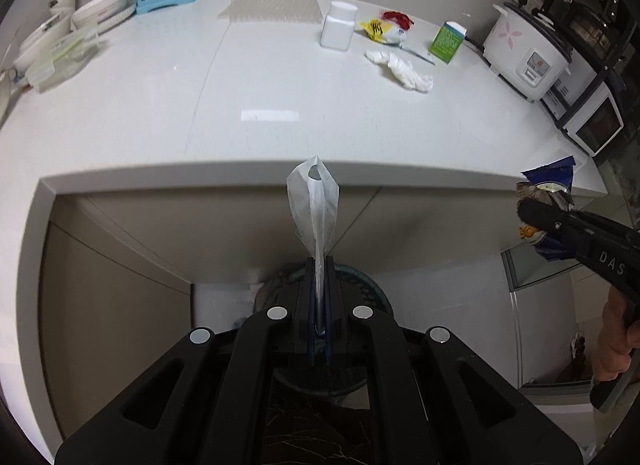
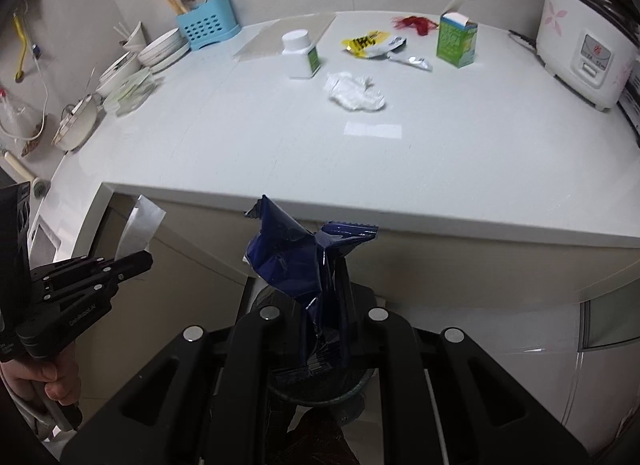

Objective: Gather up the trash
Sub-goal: 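Lift both bags and carry them down over the trash bin, then open the left gripper to drop the plastic bag into the bin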

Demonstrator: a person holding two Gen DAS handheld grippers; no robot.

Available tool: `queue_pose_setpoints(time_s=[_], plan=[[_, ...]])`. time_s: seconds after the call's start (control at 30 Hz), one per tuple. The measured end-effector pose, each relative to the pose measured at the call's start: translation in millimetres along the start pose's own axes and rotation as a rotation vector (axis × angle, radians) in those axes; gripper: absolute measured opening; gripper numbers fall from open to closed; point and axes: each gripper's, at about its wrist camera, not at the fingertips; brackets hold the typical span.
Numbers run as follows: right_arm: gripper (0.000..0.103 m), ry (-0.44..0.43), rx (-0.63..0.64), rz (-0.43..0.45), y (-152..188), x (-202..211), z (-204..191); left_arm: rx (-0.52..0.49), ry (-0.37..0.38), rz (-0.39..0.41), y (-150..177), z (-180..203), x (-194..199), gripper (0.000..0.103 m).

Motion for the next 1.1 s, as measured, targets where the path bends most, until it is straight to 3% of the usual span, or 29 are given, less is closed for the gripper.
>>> queue_pose_setpoints(time_s=[0.1, 0.47, 0.7, 1.1], plan=[[0.01, -0.045, 0.0, -0.023, 18, -17, -4, 0.007, 0.018, -0.029, 12, -1, -11, 0.002], [0.01, -0.05, -0.017, -0.125, 68, -73, -12, 0.02, 0.049, -0.07, 39, -2, -55, 0.002], [0.01, -0.038, -0.039, -0.184, 87, -96, -8, 0.018, 0.048, -0.11, 53, -6, -87, 0.002], [0.01, -0.046, -0.073, -0.239, 104, -110, -2, 0.013, 0.03, -0.259, 76, -5, -134, 0.002]])
Point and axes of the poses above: each gripper's, at about its wrist camera, not at the fingertips, and x roughly against the way its jaws point, z to its right, y to its underside, and after that the axes turned 11 degrees about x, right-handed
